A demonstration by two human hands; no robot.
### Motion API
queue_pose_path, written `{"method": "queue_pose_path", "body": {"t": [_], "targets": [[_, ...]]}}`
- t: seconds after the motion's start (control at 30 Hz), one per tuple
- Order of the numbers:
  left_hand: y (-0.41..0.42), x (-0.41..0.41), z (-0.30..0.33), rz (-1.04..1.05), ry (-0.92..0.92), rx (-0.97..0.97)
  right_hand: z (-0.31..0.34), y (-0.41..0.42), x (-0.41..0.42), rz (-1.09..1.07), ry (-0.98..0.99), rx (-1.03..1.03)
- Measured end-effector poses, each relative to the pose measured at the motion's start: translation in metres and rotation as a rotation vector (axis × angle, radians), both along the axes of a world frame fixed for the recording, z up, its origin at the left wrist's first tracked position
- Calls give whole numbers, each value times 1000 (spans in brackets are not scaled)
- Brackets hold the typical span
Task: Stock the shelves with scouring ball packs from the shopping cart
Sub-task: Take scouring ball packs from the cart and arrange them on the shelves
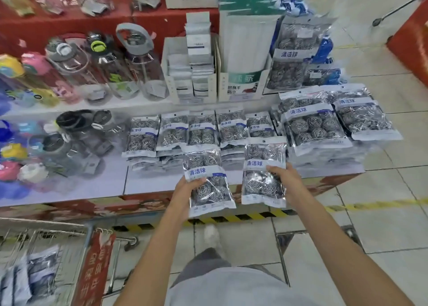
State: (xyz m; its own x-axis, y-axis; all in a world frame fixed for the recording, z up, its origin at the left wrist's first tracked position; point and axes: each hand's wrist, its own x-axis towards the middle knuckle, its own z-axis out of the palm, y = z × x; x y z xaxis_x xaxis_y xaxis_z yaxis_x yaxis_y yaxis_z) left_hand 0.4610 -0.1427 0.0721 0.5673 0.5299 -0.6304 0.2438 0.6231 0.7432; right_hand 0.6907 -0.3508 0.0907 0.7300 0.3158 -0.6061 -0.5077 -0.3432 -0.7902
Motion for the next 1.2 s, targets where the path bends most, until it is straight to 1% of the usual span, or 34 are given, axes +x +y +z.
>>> {"method": "queue_pose_path", "body": {"t": [0.13,0.33,0.57,0.63,0.8,0.93,1.0,1.07,1.2], "targets": [[36,47,-5,9,9,30,-3,26,53,1,-26,3],[92,109,-12,-29,151,124,-3,74,117,31,-52,-62],[140,158,-23,-7,193,87,-20,113,173,39,-23,-145],[150,169,-28,-17,210,101,-26,119,186,52,10,-169],[165,190,-36,-29,265,146,-39,135,217,86,-5,-233],[172,194,-43,-54,280,188,-47,147,233,152,-4,-257],[174,194,-48,-45,287,208,-50,150,236,153,23,-242],[174,196,-49,-25,304,220,-52,155,238,153,36,-283],[176,202,-51,-49,369,322,-60,162,240,181,-5,-312]]}}
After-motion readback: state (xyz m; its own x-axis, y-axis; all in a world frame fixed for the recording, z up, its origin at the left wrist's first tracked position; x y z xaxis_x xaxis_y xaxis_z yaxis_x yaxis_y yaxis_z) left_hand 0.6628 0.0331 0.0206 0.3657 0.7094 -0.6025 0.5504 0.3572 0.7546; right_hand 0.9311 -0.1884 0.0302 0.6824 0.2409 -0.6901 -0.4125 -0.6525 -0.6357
